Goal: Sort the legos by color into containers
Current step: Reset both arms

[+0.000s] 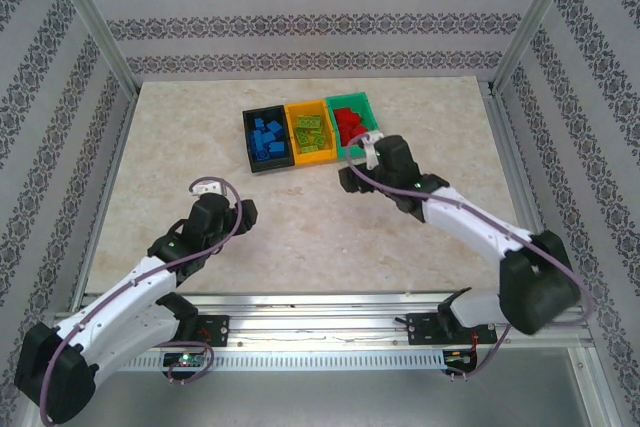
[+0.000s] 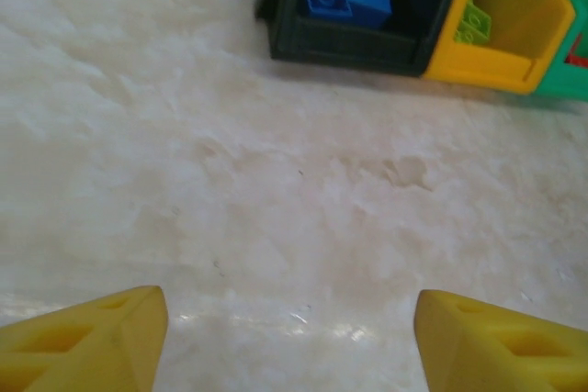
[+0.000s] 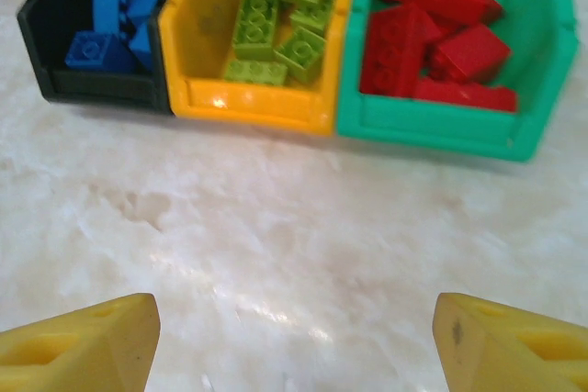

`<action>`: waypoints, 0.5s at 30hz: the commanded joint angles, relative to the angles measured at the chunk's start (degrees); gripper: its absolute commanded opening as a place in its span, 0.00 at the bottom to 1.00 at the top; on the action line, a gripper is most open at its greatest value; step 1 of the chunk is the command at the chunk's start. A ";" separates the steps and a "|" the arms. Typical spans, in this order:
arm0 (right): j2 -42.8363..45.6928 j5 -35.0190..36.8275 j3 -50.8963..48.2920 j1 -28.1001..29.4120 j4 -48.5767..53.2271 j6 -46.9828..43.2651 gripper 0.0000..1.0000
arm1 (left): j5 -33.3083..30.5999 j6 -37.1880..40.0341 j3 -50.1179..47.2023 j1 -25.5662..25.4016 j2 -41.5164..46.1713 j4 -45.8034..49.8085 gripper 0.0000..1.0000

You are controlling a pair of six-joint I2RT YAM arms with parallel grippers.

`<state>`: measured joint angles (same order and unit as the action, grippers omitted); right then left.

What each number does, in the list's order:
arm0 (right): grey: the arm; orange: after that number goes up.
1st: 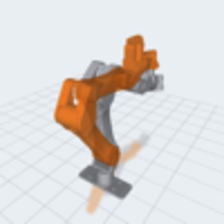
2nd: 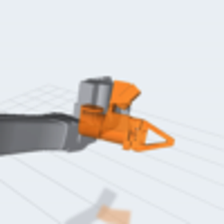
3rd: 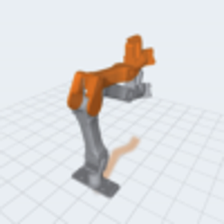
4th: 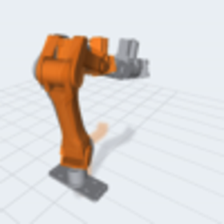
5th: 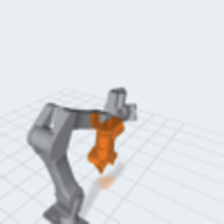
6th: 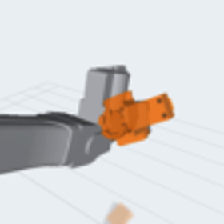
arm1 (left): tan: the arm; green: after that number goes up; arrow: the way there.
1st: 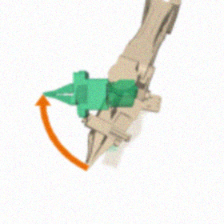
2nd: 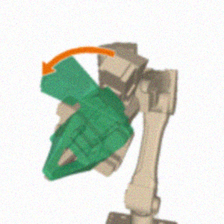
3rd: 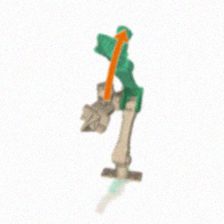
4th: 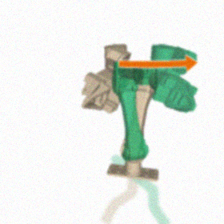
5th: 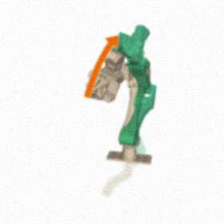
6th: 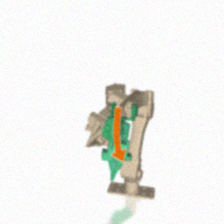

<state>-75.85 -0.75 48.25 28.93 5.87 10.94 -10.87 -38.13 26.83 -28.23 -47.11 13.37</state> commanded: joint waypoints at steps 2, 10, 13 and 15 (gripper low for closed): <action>9.37 7.89 -7.04 -2.53 -3.14 0.69 0.81 | -8.34 4.48 0.28 1.79 4.24 5.31 0.74; 24.06 7.17 -16.09 -14.92 -5.49 1.72 0.97 | -16.84 15.22 0.07 3.59 10.37 4.83 0.88; 27.54 14.67 -18.45 -17.53 -6.51 2.31 0.98 | -22.82 20.10 0.14 3.97 11.38 3.39 0.99; 29.02 20.00 -19.85 -19.78 -7.36 3.67 0.98 | -26.48 22.91 -0.04 4.64 11.77 1.37 1.00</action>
<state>-48.49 10.31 30.33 11.25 1.41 13.37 -28.95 -22.37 26.83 -24.97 -36.21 16.32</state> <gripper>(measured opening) 0.982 0.994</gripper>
